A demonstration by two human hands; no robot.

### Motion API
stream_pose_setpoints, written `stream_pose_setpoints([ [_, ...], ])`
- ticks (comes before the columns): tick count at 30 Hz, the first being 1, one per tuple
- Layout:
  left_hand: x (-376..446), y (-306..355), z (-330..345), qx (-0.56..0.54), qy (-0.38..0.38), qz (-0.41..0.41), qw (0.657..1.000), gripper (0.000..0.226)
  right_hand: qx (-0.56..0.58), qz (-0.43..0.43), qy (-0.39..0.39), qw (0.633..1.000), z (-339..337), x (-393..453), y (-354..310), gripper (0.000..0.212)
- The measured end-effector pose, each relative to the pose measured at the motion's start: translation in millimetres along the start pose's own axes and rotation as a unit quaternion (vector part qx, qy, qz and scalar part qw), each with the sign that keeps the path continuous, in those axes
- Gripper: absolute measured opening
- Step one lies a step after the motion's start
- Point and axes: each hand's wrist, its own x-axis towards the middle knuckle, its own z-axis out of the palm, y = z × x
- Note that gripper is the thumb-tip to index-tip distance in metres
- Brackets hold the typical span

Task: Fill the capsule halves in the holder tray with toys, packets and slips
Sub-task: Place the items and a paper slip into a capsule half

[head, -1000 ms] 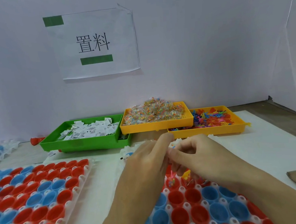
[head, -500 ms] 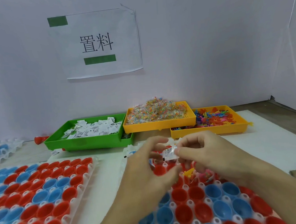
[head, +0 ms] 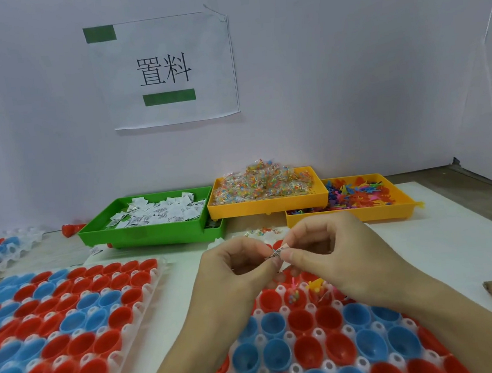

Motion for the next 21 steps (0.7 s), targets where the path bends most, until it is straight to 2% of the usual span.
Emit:
stream_pose_setpoints([
  [5,2,-2,-5,0.036,0.010,0.001,0.999,0.009,-0.089,-0.034,0.018,0.995,-14,2,-1,0.007],
  [8,3,-3,-11,0.046,0.044,0.003,0.998,0.007,-0.155,-0.046,-0.015,0.987,-21,3,0,0.011],
  [14,4,-6,-15,0.069,0.073,0.000,0.995,0.009,-0.216,-0.053,-0.078,0.972,-9,1,9,0.024],
  [21,4,-7,-17,0.081,0.073,0.003,0.994,0.010,-0.254,-0.081,-0.087,0.960,-4,2,15,0.019],
])
